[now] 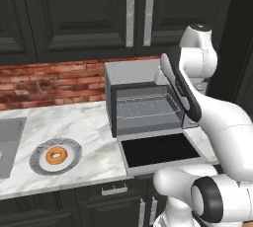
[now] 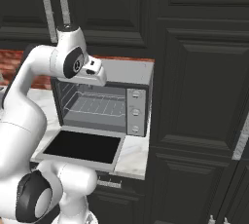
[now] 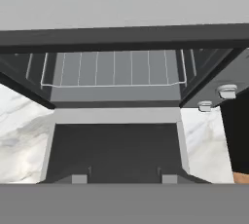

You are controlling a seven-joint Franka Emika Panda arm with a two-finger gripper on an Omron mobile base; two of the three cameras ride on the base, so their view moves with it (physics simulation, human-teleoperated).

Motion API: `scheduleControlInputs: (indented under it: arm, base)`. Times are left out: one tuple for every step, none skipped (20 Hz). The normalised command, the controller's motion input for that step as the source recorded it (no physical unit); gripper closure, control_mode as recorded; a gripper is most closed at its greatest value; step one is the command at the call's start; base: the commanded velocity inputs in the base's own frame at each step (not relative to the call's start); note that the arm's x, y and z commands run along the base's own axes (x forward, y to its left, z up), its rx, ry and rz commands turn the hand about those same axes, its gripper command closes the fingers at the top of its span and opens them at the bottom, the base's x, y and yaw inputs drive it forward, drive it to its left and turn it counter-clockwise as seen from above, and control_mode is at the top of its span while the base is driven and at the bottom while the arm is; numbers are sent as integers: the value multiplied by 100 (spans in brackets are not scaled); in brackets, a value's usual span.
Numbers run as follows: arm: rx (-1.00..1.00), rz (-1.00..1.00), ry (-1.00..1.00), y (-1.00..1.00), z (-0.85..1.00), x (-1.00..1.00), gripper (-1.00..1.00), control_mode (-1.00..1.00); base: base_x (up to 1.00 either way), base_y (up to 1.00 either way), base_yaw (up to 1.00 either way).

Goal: Pick up the bagel from the plate, place it on the toaster oven rack, close the door, and set the timer.

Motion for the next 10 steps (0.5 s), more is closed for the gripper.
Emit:
scheduleControlInputs:
  arm:
    - [0, 0, 2, 0, 0, 0, -100, -100]
    - [0, 0, 0, 0, 0, 0, -100, -100]
    - [0, 0, 0, 0, 0, 0, -100, -100]
    - [0, 0, -1, 11, 0, -24, -100, -100]
    - [-5, 0, 0, 29, 0, -22, -100, -100]
    - [-9, 1, -11, 41, -2, -40, -100, -100]
    - [-10, 0, -16, 45, -4, -48, -100, -100]
    - [-12, 0, -23, 45, -3, -61, -100, -100]
    - [-13, 0, -17, 46, -11, -44, -100, -100]
    - [-13, 0, -19, 47, -14, -44, -100, -100]
  base:
    - [0, 0, 0]
    - [0, 0, 0]
    - [0, 0, 0]
    - [0, 0, 0]
    - [0, 0, 0]
    - [0, 0, 0]
    - [0, 0, 0]
    - [0, 0, 0]
    - [0, 0, 0]
    - [0, 0, 0]
